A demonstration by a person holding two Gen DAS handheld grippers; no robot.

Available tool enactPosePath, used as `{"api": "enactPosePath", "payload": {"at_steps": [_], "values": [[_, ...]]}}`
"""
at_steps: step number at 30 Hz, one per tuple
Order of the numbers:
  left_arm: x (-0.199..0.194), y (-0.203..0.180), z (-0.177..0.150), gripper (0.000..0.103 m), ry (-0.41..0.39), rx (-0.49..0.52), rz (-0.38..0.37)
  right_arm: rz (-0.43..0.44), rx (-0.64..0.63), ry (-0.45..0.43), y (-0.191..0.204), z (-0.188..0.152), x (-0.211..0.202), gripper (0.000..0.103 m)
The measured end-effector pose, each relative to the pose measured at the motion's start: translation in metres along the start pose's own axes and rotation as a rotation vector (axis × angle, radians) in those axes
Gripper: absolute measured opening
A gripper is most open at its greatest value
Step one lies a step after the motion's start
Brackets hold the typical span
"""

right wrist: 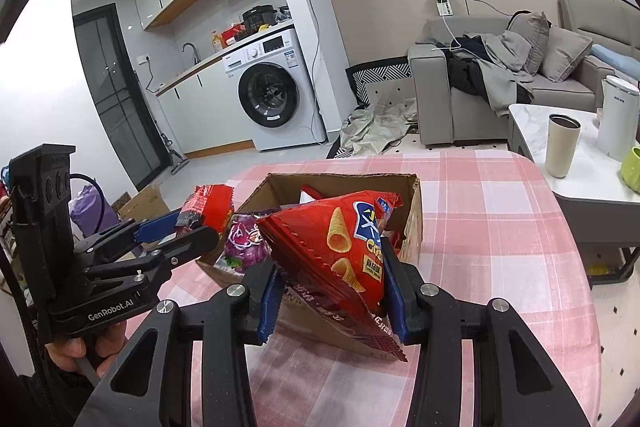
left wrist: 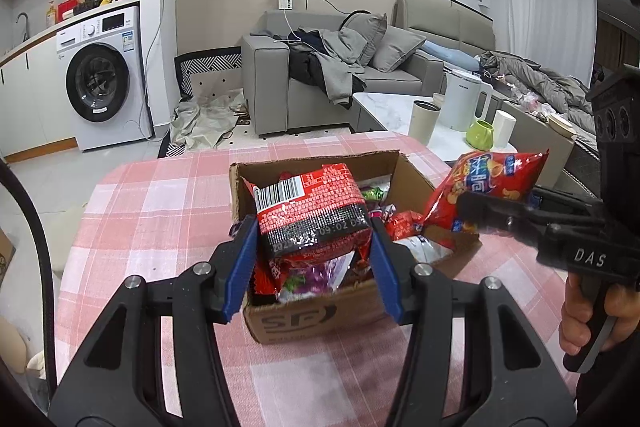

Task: Organize snacks
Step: 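Carry both red packets over the cardboard box, then lower both red packets into the box and open both tools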

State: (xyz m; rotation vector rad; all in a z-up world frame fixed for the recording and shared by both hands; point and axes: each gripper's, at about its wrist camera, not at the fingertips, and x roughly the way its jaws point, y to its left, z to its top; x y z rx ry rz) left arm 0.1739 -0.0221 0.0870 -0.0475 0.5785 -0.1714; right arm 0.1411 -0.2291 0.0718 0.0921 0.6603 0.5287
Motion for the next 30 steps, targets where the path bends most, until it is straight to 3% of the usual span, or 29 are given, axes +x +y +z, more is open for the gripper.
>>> {"api": "enactPosePath", "payload": {"at_steps": [15,30], "values": [[0.052,-0.005,0.021,0.051,-0.011,0.023,0.031,-0.015,0.055,-0.014,-0.007,0.017,0.034,0.044],[0.096,-0.003,0.010,0.051,0.011,0.062,0.040,-0.013,0.051,0.041,-0.007,0.016,0.074,0.044]]}}
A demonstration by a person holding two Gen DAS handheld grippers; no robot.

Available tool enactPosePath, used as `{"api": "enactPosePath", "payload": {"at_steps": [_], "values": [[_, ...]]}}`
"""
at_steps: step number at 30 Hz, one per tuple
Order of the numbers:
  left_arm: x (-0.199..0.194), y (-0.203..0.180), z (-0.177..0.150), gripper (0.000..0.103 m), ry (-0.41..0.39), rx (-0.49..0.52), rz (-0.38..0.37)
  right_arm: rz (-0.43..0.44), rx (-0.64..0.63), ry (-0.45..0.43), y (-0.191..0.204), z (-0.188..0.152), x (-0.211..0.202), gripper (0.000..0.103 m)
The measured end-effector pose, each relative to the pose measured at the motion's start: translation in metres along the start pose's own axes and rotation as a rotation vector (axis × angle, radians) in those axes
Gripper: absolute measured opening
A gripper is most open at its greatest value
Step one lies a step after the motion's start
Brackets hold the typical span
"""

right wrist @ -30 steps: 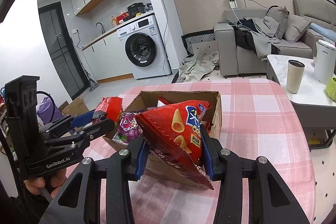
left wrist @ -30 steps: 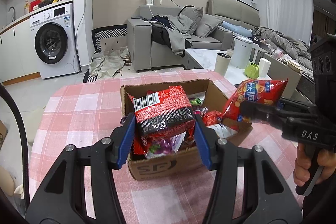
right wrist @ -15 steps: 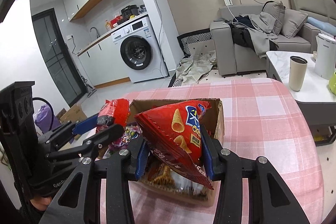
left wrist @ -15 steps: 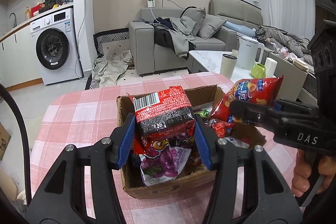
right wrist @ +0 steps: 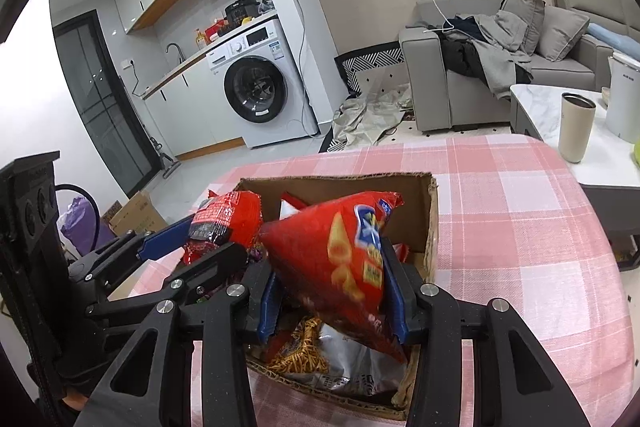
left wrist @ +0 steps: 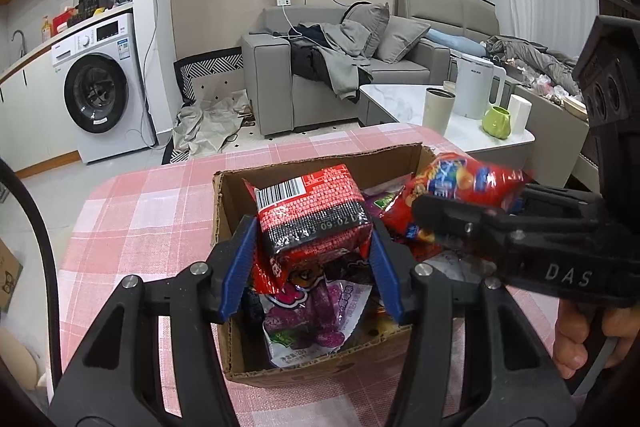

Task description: Organize snacks

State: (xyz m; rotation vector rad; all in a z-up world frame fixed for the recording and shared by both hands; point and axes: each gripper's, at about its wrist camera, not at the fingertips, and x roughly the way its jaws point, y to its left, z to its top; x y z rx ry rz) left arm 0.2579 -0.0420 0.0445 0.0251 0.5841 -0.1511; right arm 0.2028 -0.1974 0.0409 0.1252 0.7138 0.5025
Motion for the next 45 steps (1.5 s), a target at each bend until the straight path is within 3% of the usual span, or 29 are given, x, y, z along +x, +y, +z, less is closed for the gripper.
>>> {"api": "enactPosePath", "payload": {"at_steps": [5,9,14,16,18,20,33,45], "values": [[0.005,-0.002,0.000,0.054,0.004,0.002,-0.012,0.014,-0.018,0.012,0.000,-0.004,-0.001,0.045],[0.004,-0.001,0.001,0.068,0.005,-0.020,-0.015,0.007,-0.024,-0.002,-0.002,-0.004,-0.009,0.054],[-0.010,0.003,-0.001,0.087,-0.015,-0.050,-0.040,0.015,-0.026,-0.047,-0.007,-0.004,-0.027,0.078],[-0.018,0.002,-0.003,0.092,-0.028,-0.043,-0.042,0.006,-0.037,-0.072,-0.007,-0.004,-0.035,0.094],[-0.026,0.000,-0.006,0.101,-0.050,-0.035,-0.023,0.019,-0.054,-0.085,-0.006,-0.006,-0.041,0.097],[-0.037,-0.001,-0.010,0.102,-0.077,-0.027,-0.020,0.034,-0.062,-0.093,-0.004,-0.008,-0.047,0.101],[-0.096,0.004,-0.049,0.102,-0.167,-0.046,0.005,0.078,-0.117,-0.175,0.005,-0.041,-0.075,0.103],[-0.115,0.019,-0.079,0.102,-0.185,-0.064,0.062,0.069,-0.133,-0.228,0.002,-0.076,-0.089,0.103]]}}
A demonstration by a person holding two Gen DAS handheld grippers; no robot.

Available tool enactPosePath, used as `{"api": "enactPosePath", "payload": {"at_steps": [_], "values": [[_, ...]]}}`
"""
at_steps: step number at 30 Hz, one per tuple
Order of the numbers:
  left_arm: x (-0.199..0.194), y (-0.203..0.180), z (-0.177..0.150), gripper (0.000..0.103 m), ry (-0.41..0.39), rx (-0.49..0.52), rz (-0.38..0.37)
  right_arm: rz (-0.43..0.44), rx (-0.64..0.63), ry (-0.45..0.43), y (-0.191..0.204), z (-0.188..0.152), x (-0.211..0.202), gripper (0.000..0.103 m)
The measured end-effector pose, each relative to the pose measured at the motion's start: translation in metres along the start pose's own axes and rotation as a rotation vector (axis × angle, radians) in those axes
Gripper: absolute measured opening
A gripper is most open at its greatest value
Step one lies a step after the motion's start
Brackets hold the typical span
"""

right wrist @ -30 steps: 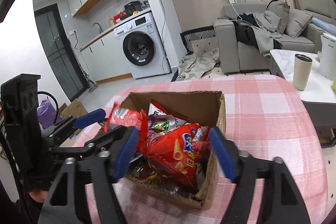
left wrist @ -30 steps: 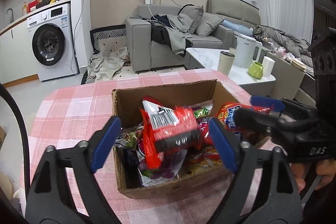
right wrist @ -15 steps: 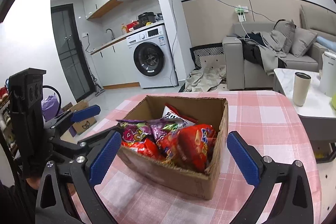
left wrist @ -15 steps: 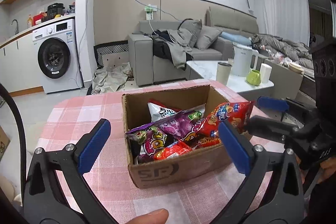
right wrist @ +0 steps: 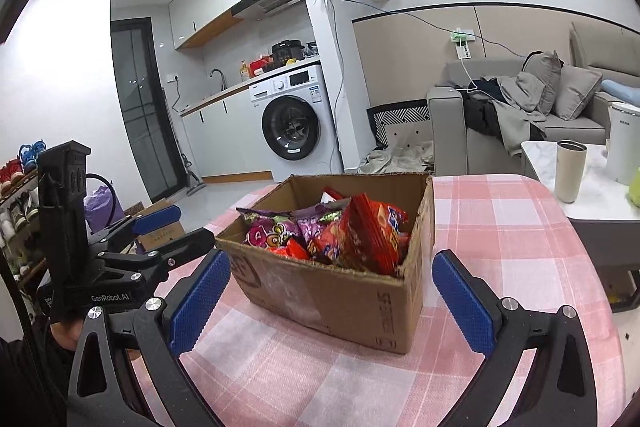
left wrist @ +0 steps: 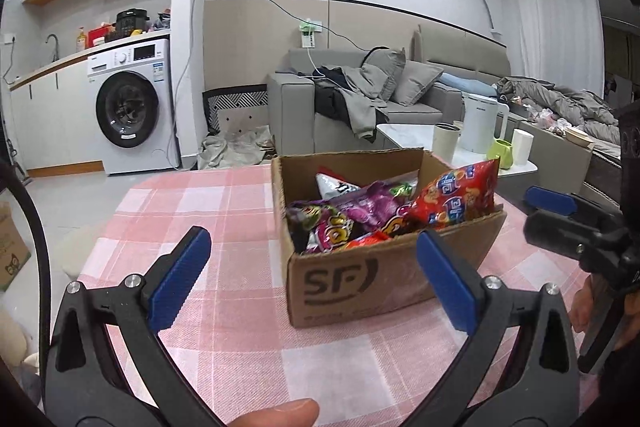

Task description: Organize snacks

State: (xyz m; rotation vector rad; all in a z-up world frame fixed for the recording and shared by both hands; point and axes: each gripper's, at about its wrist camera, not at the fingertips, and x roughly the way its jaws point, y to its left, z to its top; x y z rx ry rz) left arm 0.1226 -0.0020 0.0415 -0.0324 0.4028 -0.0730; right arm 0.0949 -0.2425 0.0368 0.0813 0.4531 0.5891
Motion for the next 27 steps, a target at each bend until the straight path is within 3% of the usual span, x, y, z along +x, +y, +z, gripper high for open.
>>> {"api": "enactPosePath", "payload": {"at_steps": [12,27], "values": [[-0.011,0.009,-0.028,0.102,-0.002,-0.021,0.042,-0.007,-0.055,-0.025,0.016,-0.024,-0.005,0.103],[-0.009,0.000,-0.039,0.102,-0.024,0.009,0.057,-0.041,-0.064,-0.074,0.014,-0.031,-0.011,0.103]]}}
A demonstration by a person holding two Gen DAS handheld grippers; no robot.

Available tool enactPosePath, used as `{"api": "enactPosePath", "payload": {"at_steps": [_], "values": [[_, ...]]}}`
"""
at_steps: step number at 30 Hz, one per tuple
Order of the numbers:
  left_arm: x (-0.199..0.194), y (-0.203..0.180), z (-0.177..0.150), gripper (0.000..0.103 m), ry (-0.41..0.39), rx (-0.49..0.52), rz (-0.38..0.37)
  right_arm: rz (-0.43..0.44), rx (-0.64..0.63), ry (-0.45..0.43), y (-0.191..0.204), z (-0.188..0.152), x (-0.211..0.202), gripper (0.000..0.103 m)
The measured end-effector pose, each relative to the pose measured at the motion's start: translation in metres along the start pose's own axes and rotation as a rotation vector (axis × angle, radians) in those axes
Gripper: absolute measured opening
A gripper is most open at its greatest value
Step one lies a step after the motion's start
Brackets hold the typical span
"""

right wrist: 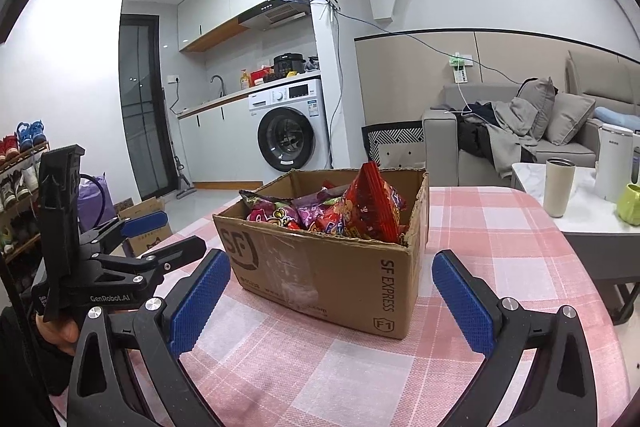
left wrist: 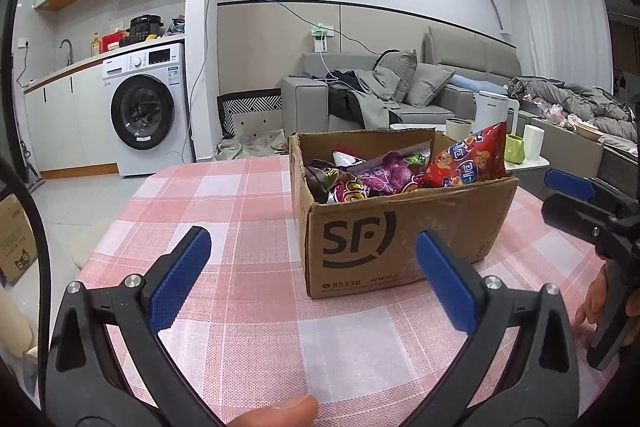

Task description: Organize snacks

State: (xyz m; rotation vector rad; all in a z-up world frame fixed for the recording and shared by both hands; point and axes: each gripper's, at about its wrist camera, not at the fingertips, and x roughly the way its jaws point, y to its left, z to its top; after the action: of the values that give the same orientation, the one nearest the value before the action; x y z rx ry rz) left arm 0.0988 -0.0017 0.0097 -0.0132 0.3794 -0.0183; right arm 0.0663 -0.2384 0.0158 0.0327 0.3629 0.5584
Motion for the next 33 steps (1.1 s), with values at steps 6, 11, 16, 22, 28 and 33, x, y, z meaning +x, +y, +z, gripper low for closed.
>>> {"api": "enactPosePath", "payload": {"at_steps": [6,11,16,22,28,33], "values": [[-0.0006,0.0004,-0.0006,0.102,-0.002,-0.005,-0.003,-0.001,0.002,-0.001,-0.0016,-0.0004,0.0000,0.103],[-0.0002,0.0002,-0.0011,0.102,-0.004,-0.008,-0.003,-0.007,-0.017,-0.003,0.0025,-0.0011,-0.0014,0.103],[0.0005,0.0002,-0.0011,0.102,-0.005,-0.007,-0.010,-0.007,-0.022,-0.001,0.0046,-0.0020,-0.0008,0.103],[0.0015,-0.0001,-0.0013,0.102,-0.005,-0.006,-0.010,-0.006,-0.017,0.000,0.0064,-0.0025,0.0000,0.103],[0.0009,0.0002,-0.0019,0.102,-0.005,-0.008,-0.009,-0.005,-0.015,0.000,0.0061,-0.0025,-0.0002,0.103],[0.0011,-0.0002,-0.0022,0.102,-0.005,-0.008,-0.010,-0.005,-0.014,0.001,0.0054,-0.0020,0.0002,0.103]]}}
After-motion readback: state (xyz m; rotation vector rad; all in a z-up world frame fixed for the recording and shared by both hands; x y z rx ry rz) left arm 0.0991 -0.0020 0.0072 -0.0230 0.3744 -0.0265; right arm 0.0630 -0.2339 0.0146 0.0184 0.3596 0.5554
